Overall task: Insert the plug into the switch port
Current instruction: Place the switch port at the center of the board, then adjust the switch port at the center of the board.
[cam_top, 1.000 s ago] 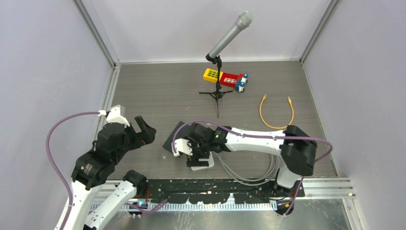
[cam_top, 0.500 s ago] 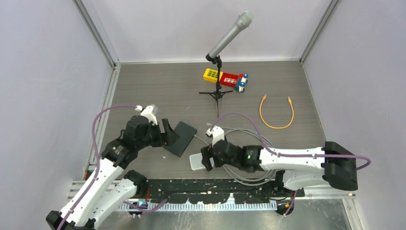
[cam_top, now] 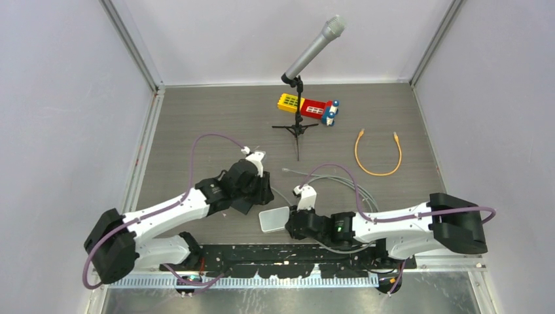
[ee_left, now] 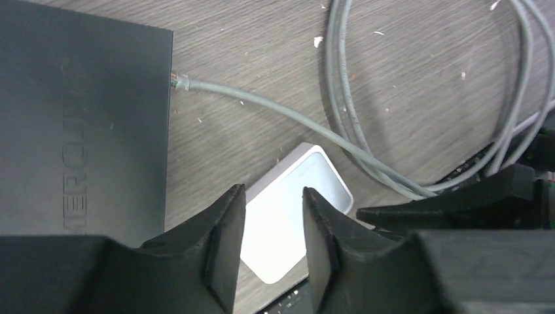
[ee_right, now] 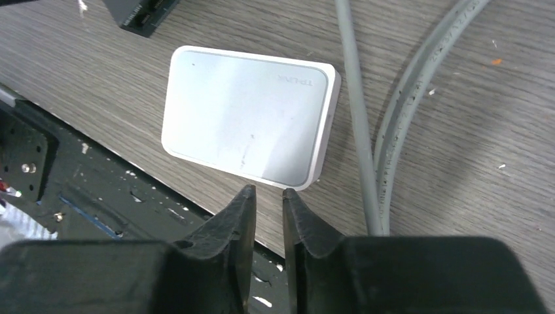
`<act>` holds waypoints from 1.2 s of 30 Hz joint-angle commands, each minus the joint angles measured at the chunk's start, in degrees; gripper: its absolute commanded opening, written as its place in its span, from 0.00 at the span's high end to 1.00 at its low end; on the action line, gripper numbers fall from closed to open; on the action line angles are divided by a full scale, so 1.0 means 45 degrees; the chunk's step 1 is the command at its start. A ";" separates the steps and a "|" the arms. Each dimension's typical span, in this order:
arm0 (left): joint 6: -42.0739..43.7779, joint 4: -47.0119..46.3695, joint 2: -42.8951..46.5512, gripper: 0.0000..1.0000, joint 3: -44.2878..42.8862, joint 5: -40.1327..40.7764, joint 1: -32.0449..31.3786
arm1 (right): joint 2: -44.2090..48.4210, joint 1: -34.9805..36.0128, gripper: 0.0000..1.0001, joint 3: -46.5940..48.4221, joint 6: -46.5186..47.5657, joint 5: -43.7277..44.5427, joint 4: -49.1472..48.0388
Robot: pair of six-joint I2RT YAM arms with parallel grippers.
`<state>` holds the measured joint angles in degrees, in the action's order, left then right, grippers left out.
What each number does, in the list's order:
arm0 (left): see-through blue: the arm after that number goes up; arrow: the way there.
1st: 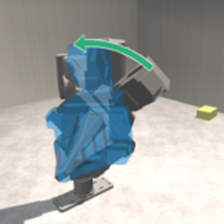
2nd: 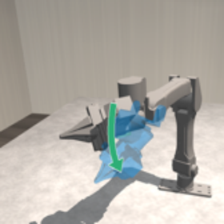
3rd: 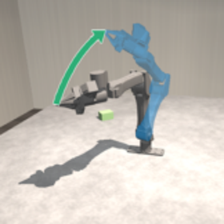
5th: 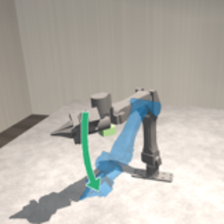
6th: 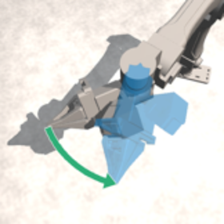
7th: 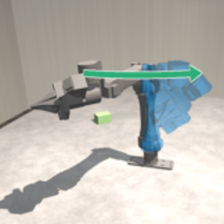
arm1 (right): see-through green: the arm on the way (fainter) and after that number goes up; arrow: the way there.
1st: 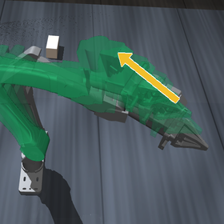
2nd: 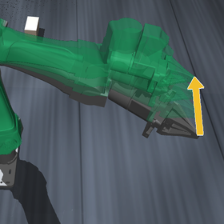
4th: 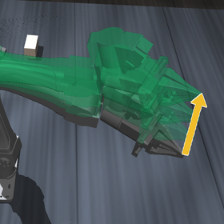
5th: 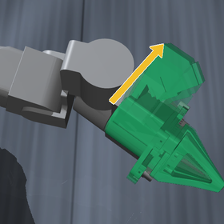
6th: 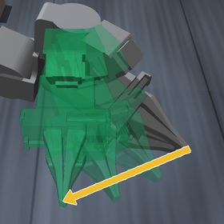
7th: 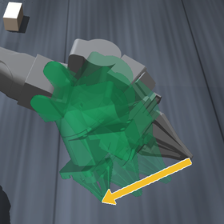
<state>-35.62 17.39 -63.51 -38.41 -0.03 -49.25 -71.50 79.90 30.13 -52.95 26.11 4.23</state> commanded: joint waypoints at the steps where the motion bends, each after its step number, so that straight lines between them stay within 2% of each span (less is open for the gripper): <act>1: 0.0063 -0.2044 -0.0896 0.69 0.0140 0.0192 -0.0031 | -0.0300 0.0076 0.78 -0.0125 -0.0685 0.0640 -0.0870; 6: -0.0003 -0.2423 -0.1890 0.87 0.0218 -0.0444 -0.0046 | -0.0776 0.0096 0.87 0.0105 -0.0852 0.0507 -0.0193; 8: -0.0118 -0.2419 -0.1970 0.98 0.0408 -0.0526 -0.0096 | -0.0812 0.0096 0.89 0.0096 -0.0989 0.0534 0.0071; 9: -0.0199 -0.2414 -0.1907 1.00 0.0567 -0.0518 -0.0149 | -0.0785 0.0096 0.89 0.0069 -0.1098 0.0544 0.0178; 18: -0.0567 -0.2574 -0.1520 1.00 0.1960 0.0124 -0.0328 | -0.0804 0.0087 0.89 -0.0226 -0.1565 0.0556 0.0183; 25: -0.0892 -0.2603 -0.0946 1.00 0.2771 0.0874 -0.0326 | -0.1335 -0.0038 0.89 0.0336 -0.0865 0.0761 0.0257; 36: -0.1717 -0.1561 0.0552 1.00 0.3399 0.0415 -0.0448 | -0.2218 -0.2639 0.90 0.0732 0.0351 -0.1021 -0.1545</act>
<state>-40.75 8.88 -64.40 -24.23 1.89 -50.65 -79.90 71.64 30.70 -54.06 24.01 2.35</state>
